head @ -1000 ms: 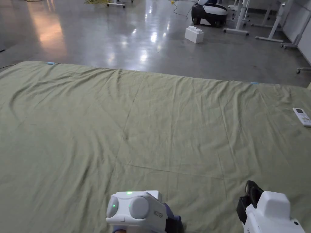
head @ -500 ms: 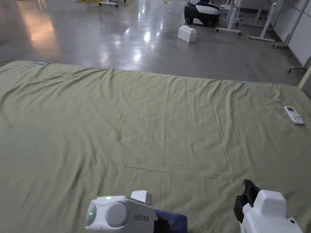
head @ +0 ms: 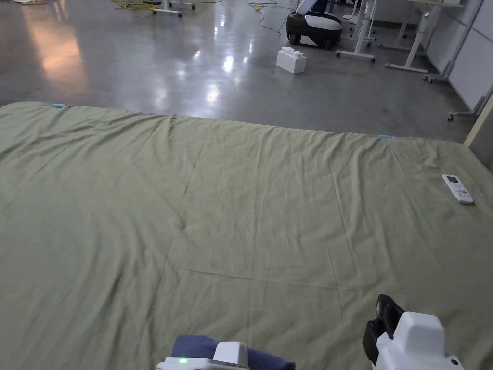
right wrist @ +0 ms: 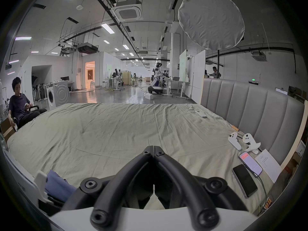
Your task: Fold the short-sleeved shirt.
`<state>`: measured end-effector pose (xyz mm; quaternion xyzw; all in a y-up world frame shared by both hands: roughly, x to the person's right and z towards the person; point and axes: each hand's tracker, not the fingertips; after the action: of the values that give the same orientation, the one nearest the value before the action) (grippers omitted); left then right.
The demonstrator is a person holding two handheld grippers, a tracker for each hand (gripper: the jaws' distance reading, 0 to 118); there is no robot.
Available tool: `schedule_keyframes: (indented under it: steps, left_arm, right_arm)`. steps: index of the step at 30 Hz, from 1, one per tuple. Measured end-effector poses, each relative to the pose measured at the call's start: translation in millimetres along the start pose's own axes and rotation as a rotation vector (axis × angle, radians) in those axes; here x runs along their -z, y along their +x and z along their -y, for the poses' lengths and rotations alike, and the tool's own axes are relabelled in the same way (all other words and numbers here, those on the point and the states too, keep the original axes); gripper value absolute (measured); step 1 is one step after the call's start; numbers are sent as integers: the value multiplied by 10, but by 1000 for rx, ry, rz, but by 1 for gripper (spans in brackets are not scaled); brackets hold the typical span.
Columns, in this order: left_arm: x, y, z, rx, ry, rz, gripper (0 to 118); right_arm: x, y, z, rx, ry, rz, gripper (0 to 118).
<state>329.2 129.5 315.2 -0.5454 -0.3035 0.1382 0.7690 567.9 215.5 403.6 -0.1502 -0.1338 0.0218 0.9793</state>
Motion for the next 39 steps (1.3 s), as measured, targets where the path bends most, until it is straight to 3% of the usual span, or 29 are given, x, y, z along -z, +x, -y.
schedule_keyframes:
  steps: [5, 8, 15, 17, 23, 32, 36, 39]
  left_arm:
    - [-610, 15, -137, 74, 185, 73, 4]
    - [-1003, 7, -258, 131, 334, 38, 4]
    - [-1694, 44, -430, 369, 815, -425, 4]
    - [-1780, 34, -465, 380, 883, -547, 4]
    - [-2011, -88, -482, 350, 1069, -619, 4]
    - [-2160, -242, -424, 316, 1081, -654, 4]
    - [-2175, -416, -310, 286, 1016, -640, 4]
    - [-2101, -575, -175, 258, 927, -620, 4]
  right_arm:
    - [6, -35, -105, 1, 27, -11, 1]
    - [10, -73, -194, 0, 52, -15, 1]
    - [12, -183, -478, 3, 149, -2, 0]
    - [0, -208, -563, -9, 190, 5, 1]
    - [-41, -242, -737, -38, 260, 14, 0]
    - [-102, -257, -795, -52, 273, 14, 1]
    - [-194, -330, -542, -18, 148, -53, 0]
    - [-310, -538, -231, -43, 58, -114, 0]
